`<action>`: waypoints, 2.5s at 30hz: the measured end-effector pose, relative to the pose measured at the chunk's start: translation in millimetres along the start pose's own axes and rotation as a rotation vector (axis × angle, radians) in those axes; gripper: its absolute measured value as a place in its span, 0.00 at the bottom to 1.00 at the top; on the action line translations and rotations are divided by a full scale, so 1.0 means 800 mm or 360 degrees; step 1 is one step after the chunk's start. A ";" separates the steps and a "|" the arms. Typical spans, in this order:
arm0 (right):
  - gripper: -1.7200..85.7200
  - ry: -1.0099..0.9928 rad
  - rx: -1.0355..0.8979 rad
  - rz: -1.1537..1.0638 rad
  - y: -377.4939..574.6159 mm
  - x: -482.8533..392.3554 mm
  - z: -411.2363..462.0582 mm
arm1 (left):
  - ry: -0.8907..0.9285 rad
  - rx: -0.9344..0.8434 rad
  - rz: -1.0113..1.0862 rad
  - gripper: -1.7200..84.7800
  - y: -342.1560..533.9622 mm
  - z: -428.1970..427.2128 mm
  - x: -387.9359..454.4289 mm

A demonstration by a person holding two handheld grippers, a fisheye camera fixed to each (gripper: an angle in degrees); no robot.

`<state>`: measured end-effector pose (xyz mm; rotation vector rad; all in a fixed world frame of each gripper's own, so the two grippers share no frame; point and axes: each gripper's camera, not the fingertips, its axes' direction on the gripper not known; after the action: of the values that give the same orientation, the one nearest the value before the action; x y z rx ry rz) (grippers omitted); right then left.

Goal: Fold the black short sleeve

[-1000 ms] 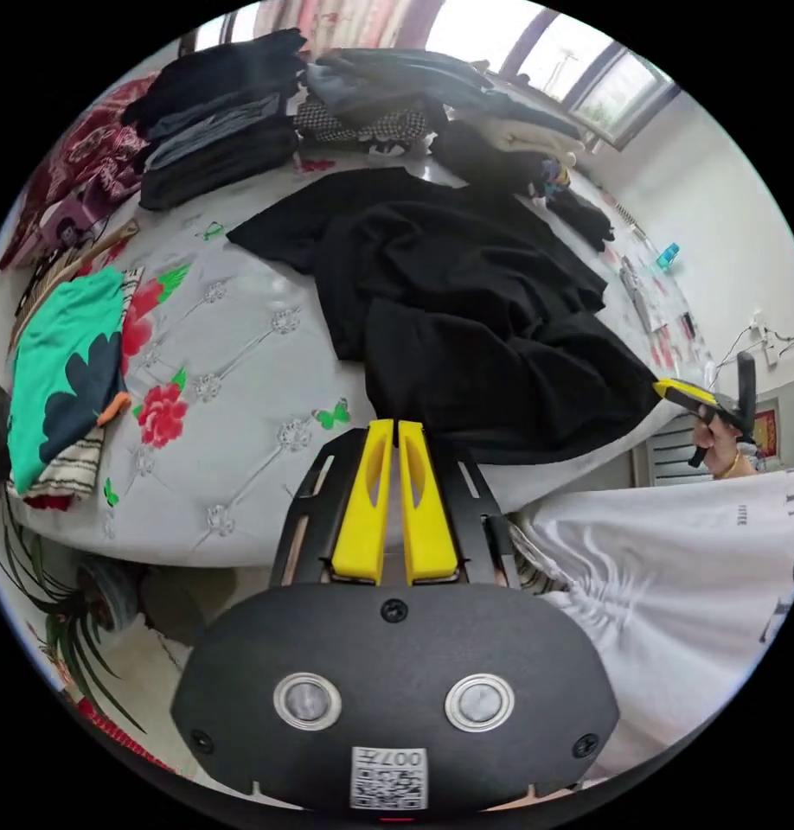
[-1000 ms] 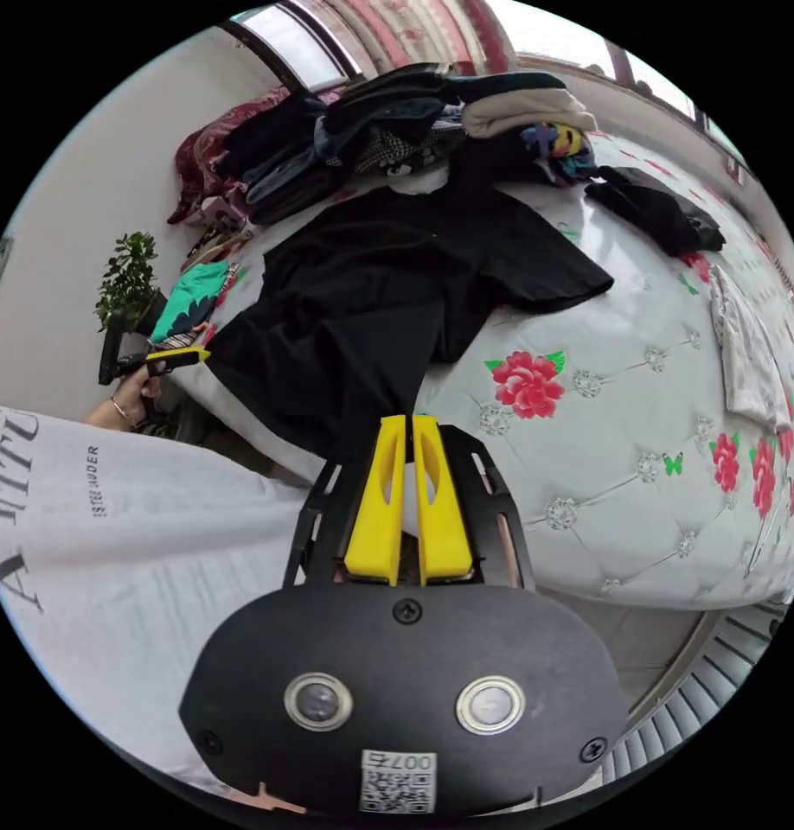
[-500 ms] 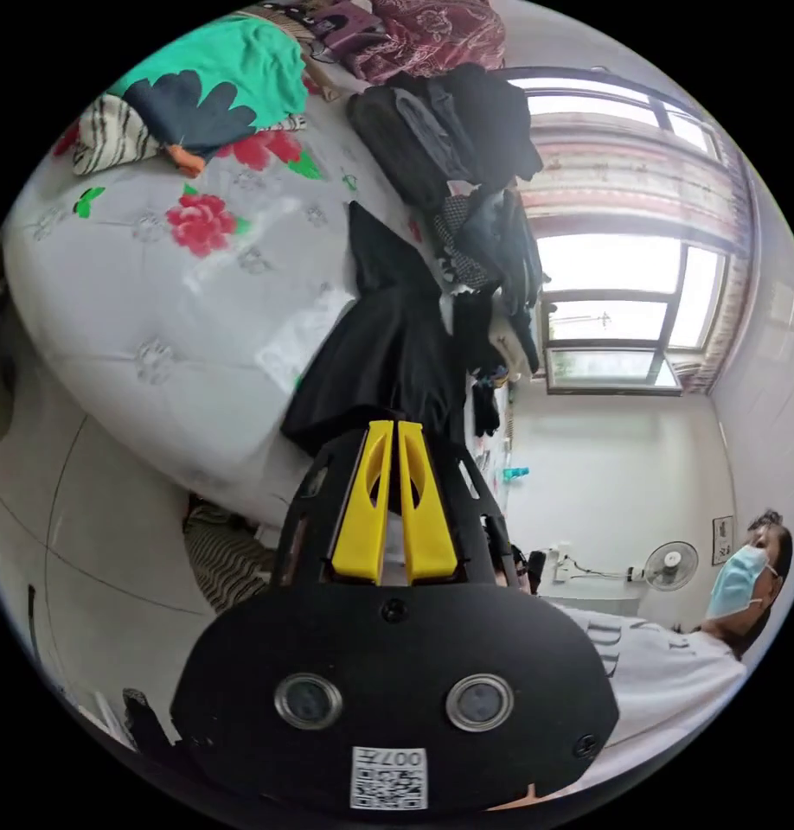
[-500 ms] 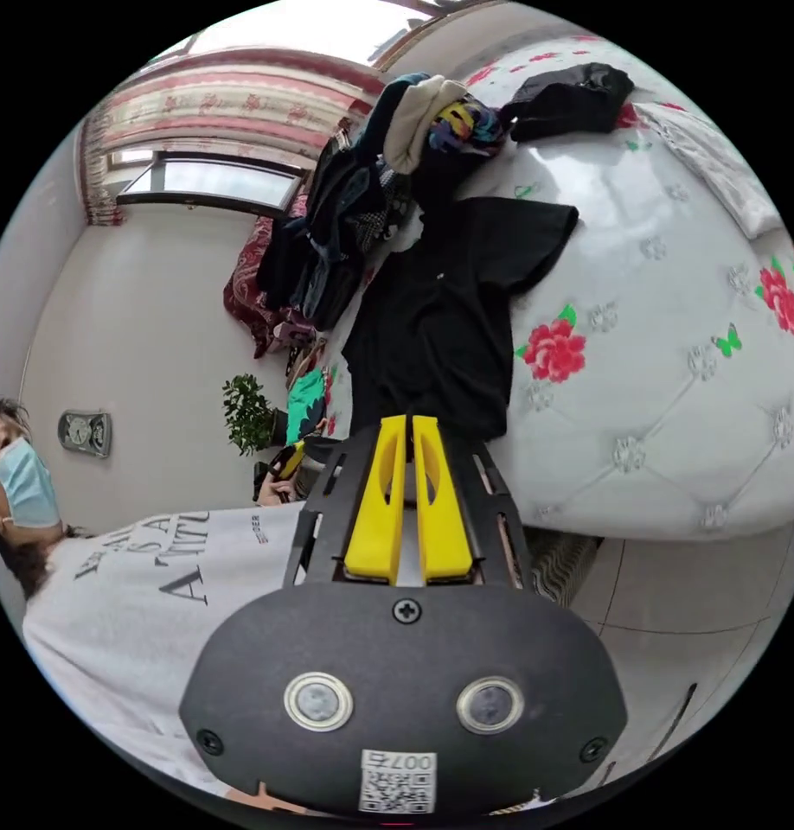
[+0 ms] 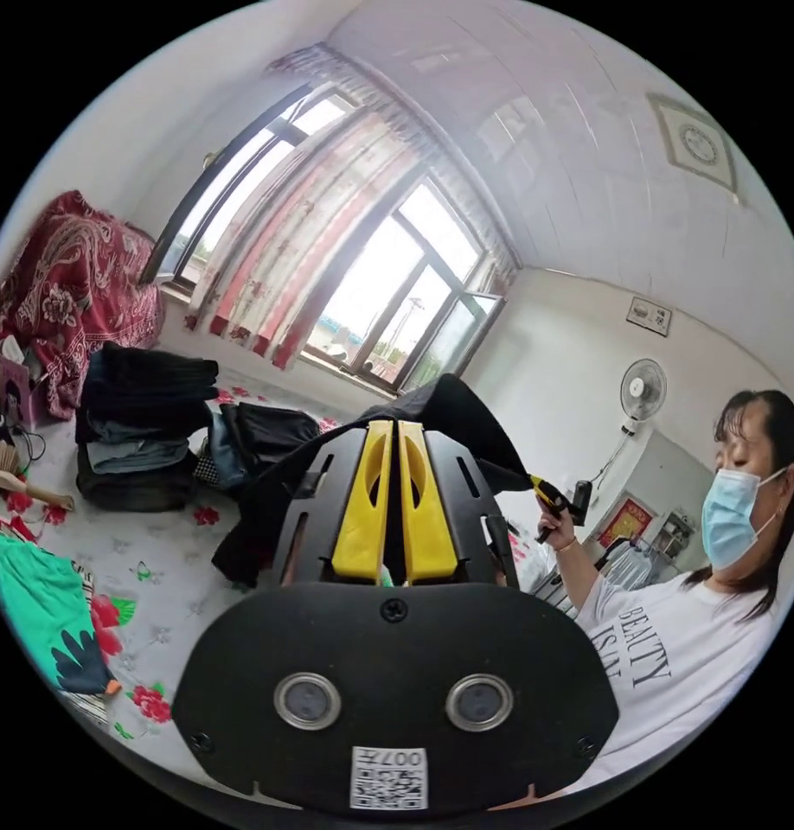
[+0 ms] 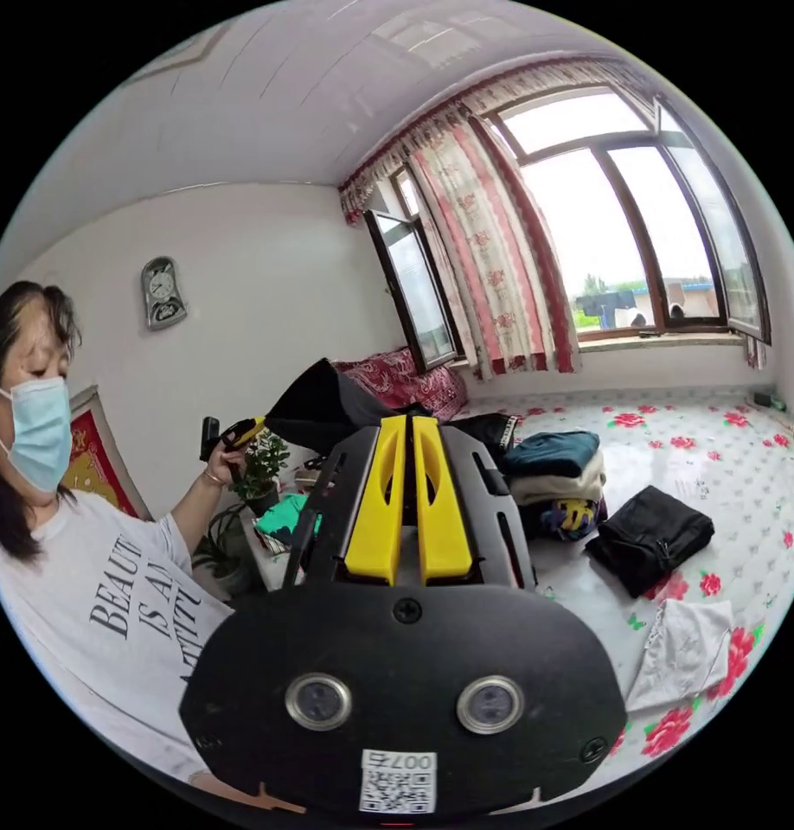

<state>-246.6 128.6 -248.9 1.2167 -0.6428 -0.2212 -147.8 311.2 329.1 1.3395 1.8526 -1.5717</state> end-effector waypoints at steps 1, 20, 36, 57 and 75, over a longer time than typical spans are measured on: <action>0.02 0.0018 -0.0045 0.0010 0.020 -0.004 -0.007 | -0.0029 -0.0013 0.0000 0.01 0.022 -0.009 0.006; 0.02 0.0191 -0.1110 0.1222 0.399 0.096 0.078 | -0.0707 -0.1151 -0.1060 0.02 0.449 0.039 -0.125; 0.07 0.0209 -0.1680 0.1107 0.448 0.067 0.209 | -0.0827 -0.1659 -0.0522 0.04 0.456 0.187 -0.076; 0.02 0.0176 -0.1296 0.1147 0.396 0.090 0.092 | -0.0605 -0.1336 -0.0825 0.12 0.452 0.113 -0.071; 0.02 0.0116 -0.0997 0.1341 0.368 0.130 0.021 | -0.0177 -0.1245 -0.0930 0.01 0.410 0.138 -0.106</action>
<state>-224.1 167.7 60.7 0.2913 -0.8831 0.3151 132.7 152.0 176.6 0.3764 2.5237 -0.8887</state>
